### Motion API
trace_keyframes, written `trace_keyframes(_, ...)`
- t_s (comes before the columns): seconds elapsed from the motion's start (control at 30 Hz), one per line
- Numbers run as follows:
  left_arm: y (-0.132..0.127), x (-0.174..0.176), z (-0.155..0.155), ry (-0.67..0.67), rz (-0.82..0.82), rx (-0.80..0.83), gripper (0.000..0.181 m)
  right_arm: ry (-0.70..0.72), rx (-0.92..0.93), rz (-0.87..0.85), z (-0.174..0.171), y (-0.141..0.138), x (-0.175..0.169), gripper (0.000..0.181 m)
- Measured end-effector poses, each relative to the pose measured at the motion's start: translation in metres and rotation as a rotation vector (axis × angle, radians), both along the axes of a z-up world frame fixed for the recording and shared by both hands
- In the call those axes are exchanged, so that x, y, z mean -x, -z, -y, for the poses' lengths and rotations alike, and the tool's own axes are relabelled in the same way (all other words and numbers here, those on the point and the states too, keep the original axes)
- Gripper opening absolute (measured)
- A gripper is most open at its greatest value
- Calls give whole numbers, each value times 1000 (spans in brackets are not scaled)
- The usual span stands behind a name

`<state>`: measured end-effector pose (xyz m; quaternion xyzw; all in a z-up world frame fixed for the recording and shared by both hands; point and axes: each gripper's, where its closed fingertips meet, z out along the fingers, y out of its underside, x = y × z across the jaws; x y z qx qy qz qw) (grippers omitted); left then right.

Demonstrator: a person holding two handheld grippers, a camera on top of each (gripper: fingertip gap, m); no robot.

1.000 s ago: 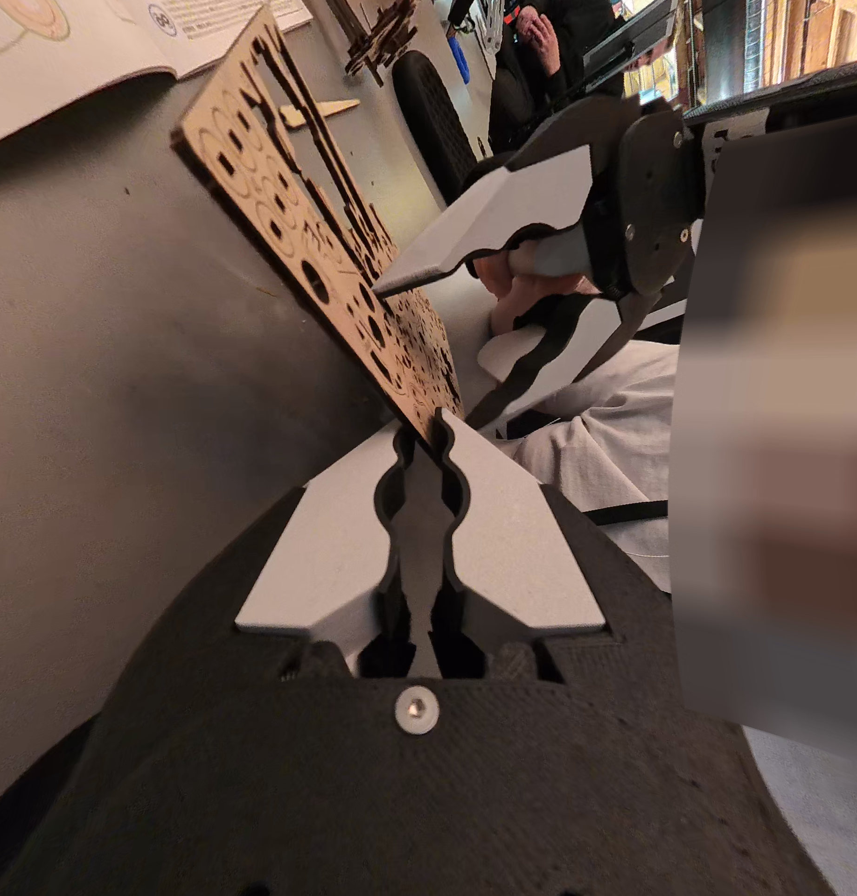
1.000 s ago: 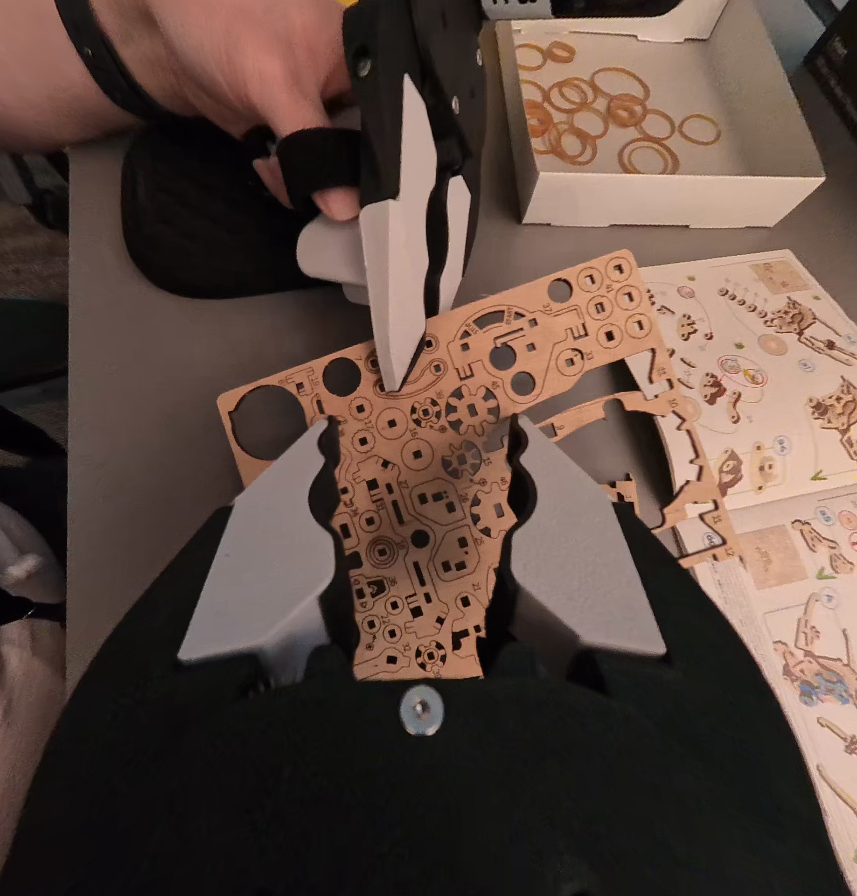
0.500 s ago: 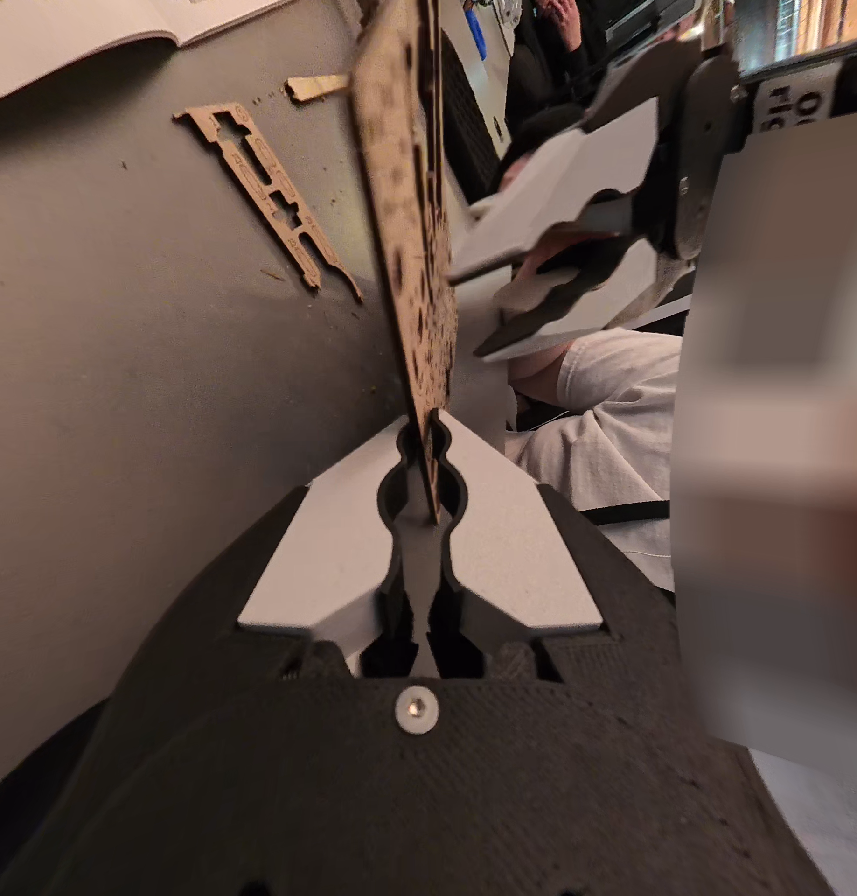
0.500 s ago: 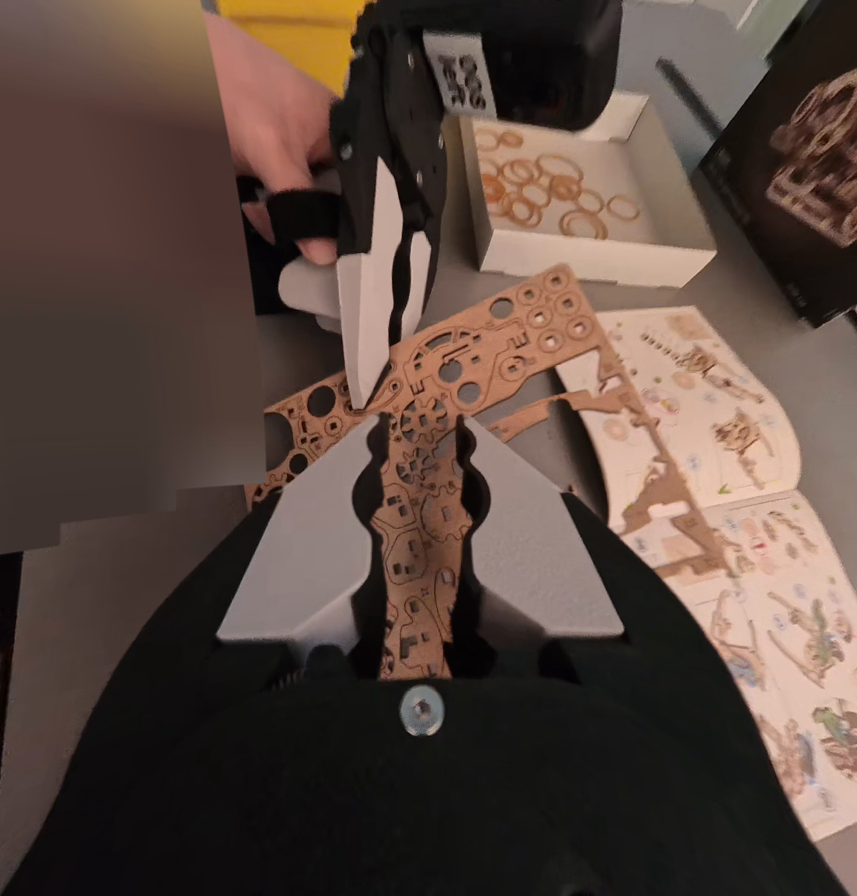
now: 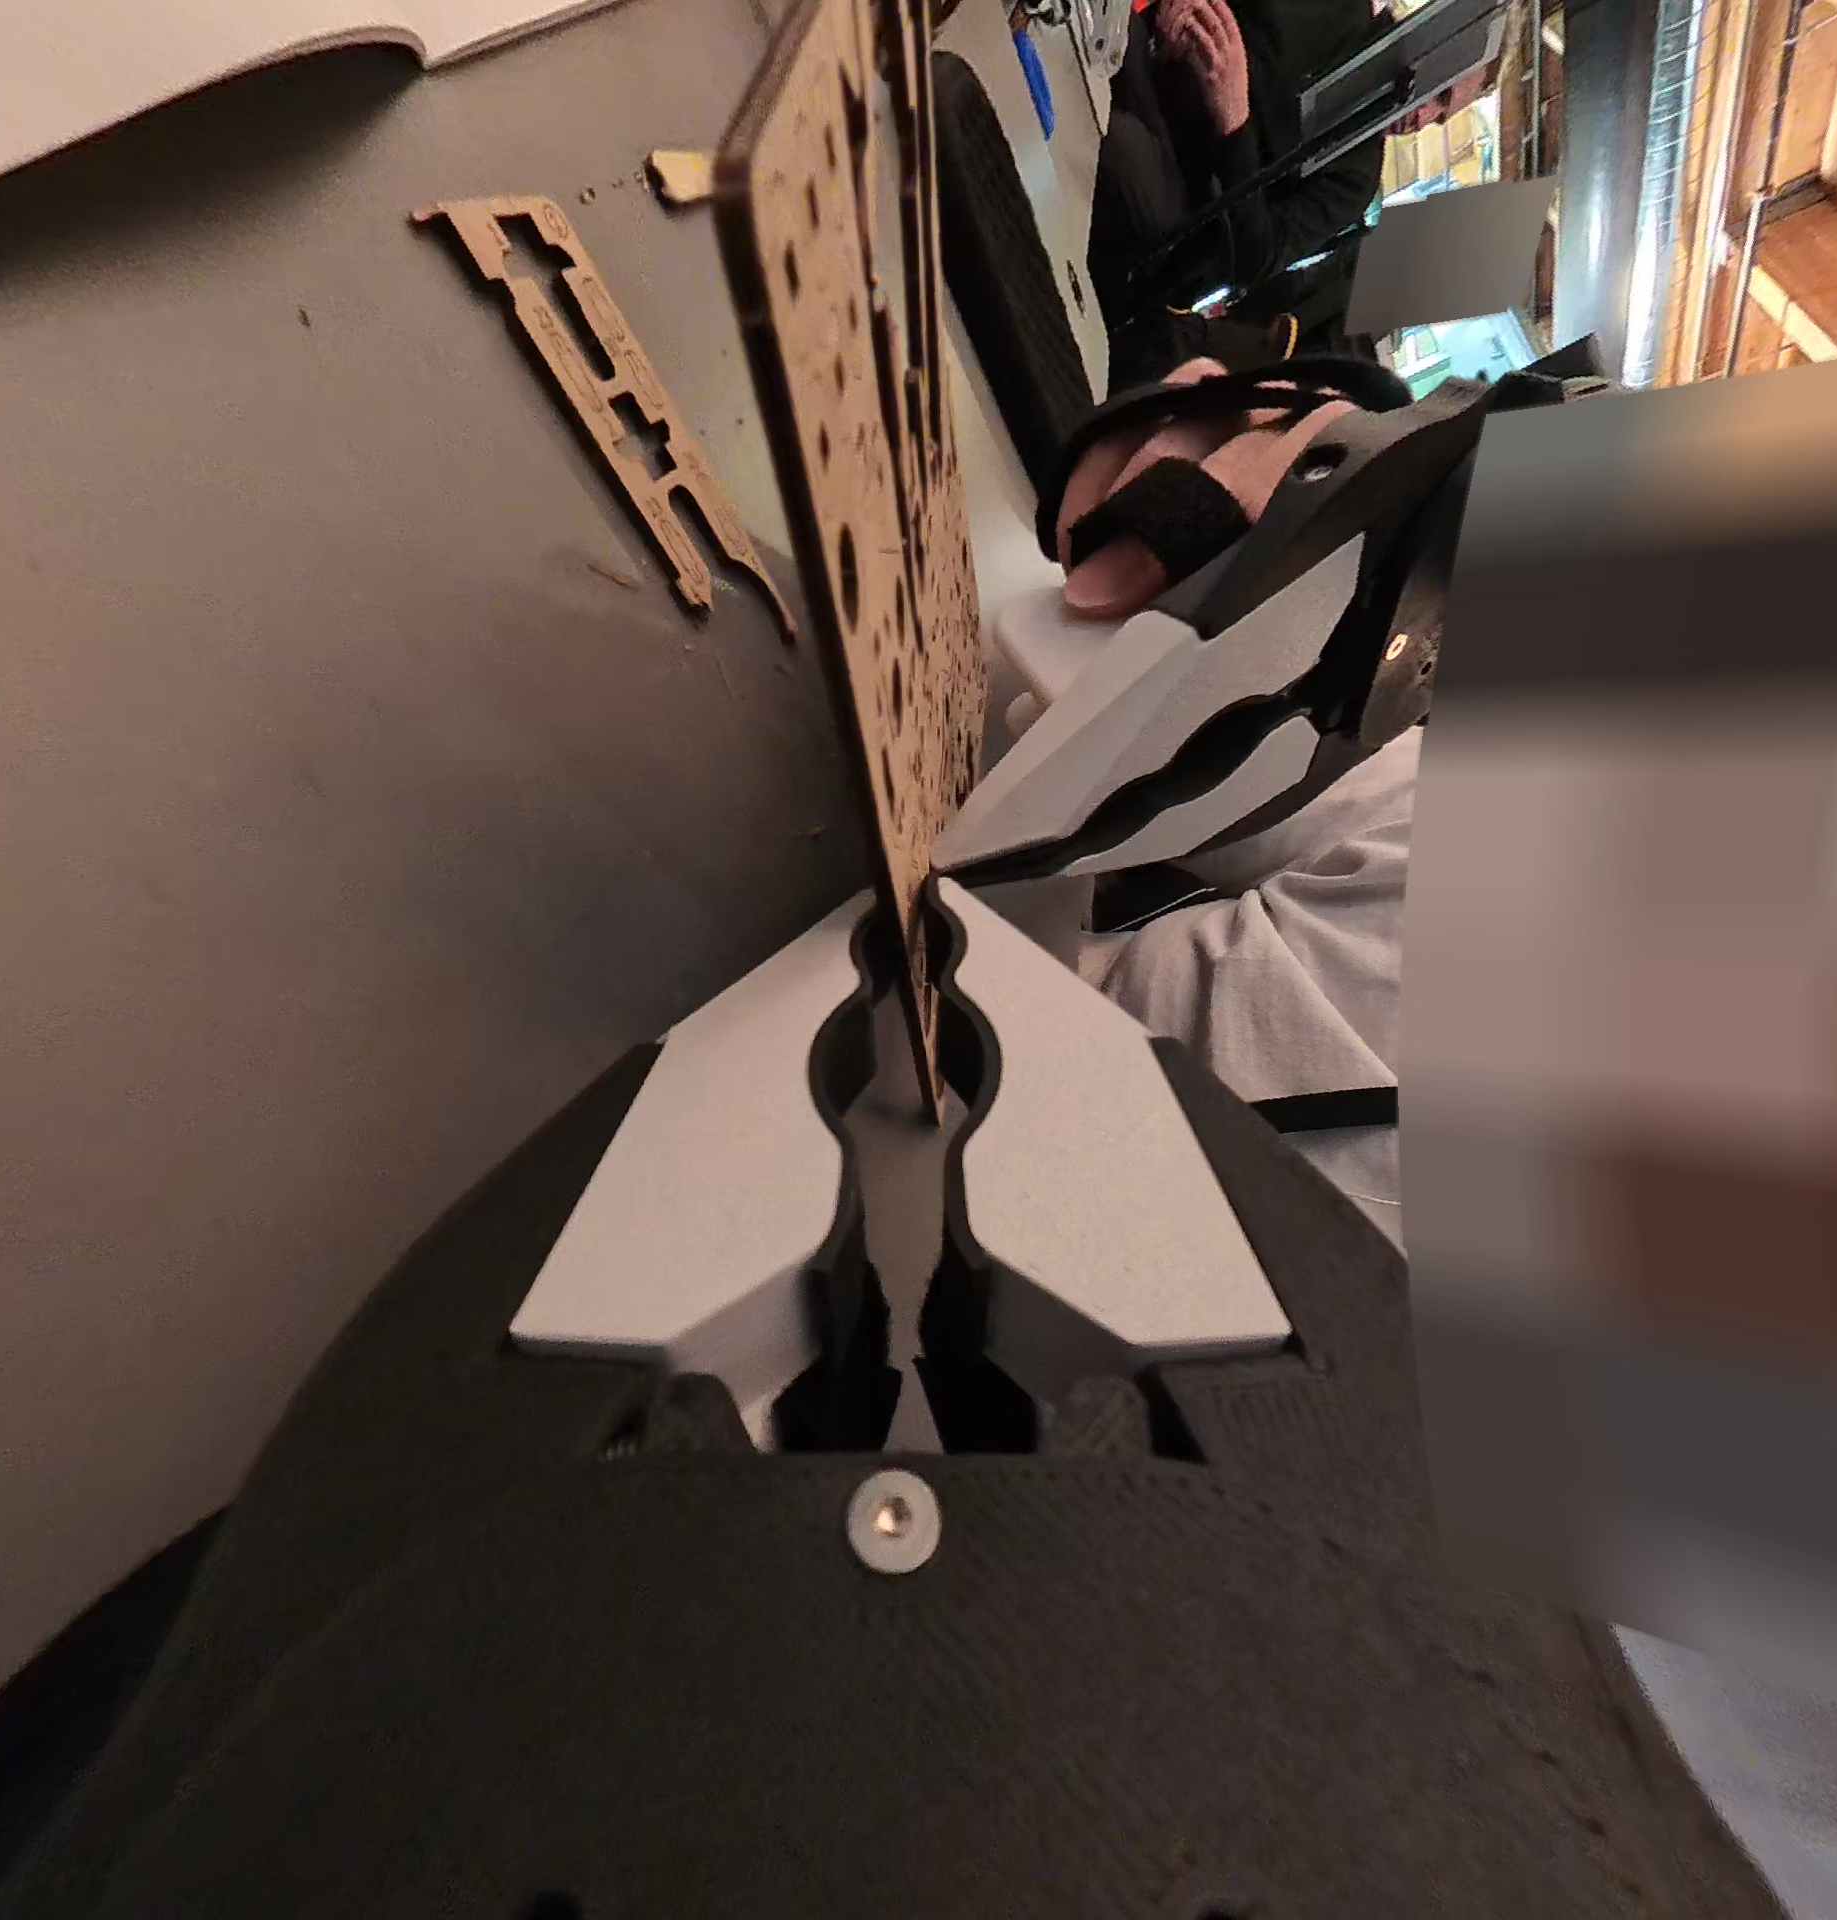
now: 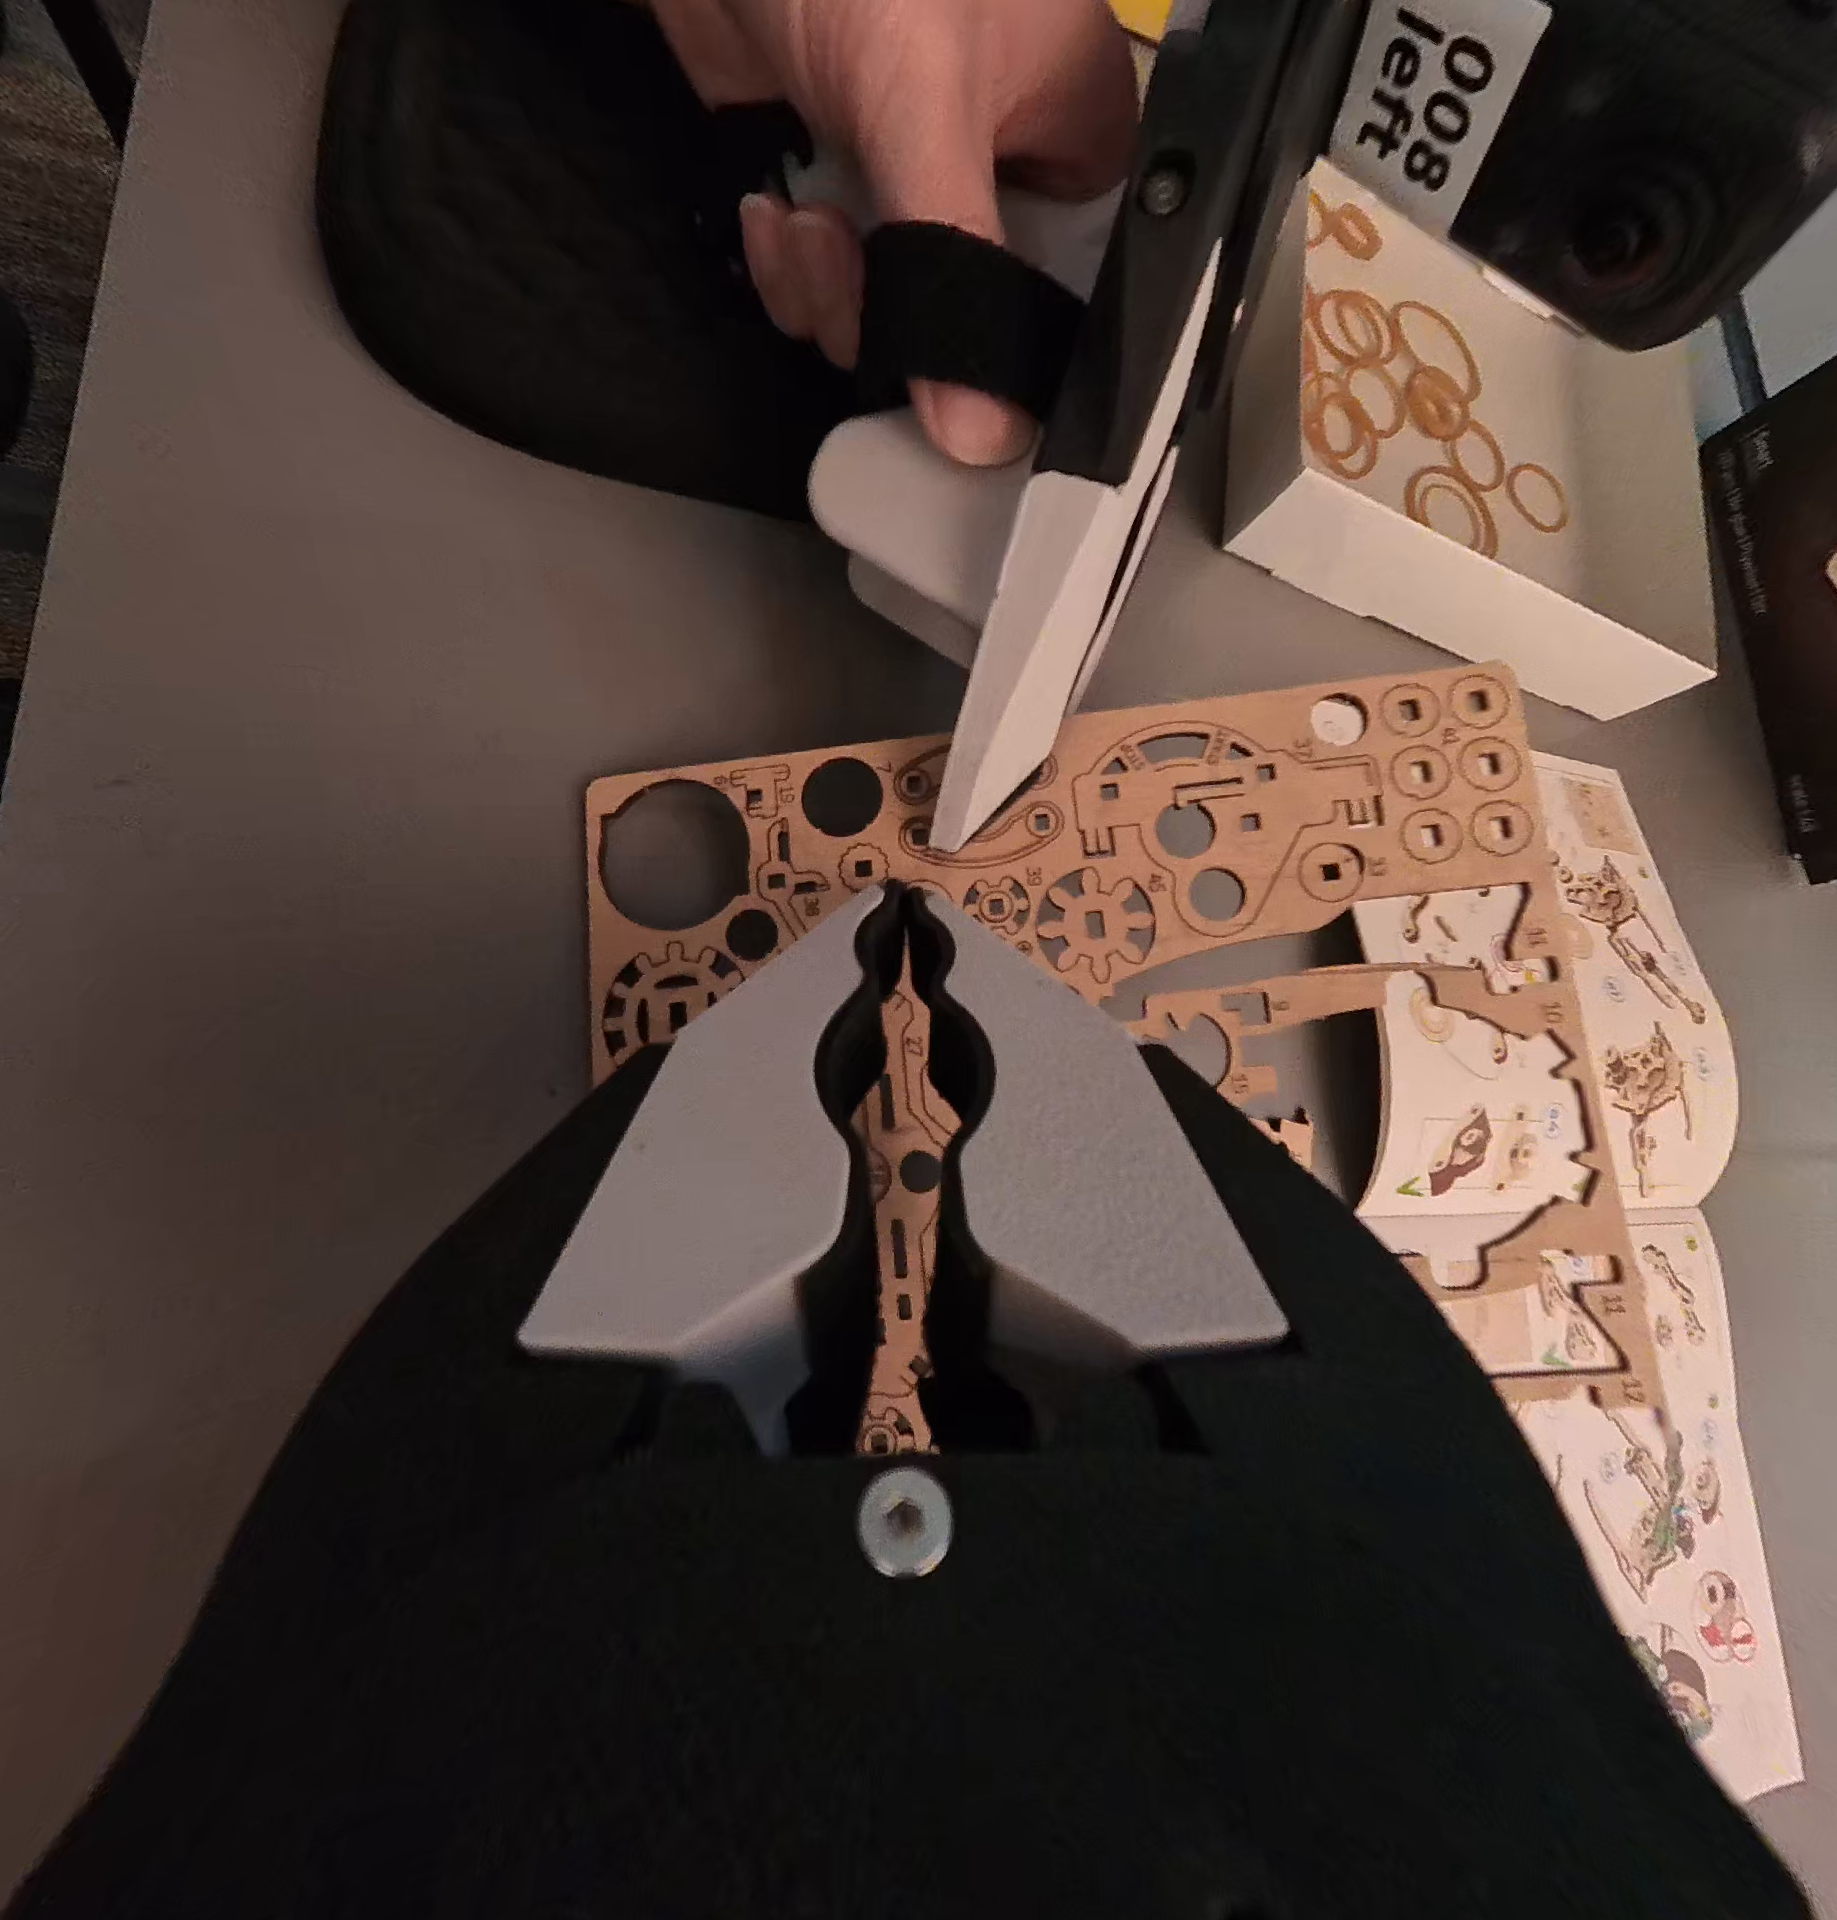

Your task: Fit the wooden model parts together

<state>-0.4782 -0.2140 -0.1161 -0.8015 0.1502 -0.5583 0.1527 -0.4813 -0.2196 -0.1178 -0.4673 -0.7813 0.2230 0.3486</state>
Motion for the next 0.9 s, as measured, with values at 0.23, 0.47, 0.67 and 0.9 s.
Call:
trace_keyframes(0.23, 7, -5, 7, 51, -65, -33, 9, -7, -9, -2, 1, 2, 0, 0)
trace_keyframes(0.47, 2, -5, 7, 51, -19, -9, 1, -11, 9, -51, 0, -6, 1, 0)
trace_keyframes(0.67, 2, -6, 8, 57, -11, -1, 2, -20, -17, -39, 1, -3, 2, 0)
trace_keyframes(0.9, 5, -6, 8, 54, -31, 0, 1, -15, -28, -37, -1, -1, 2, 0)
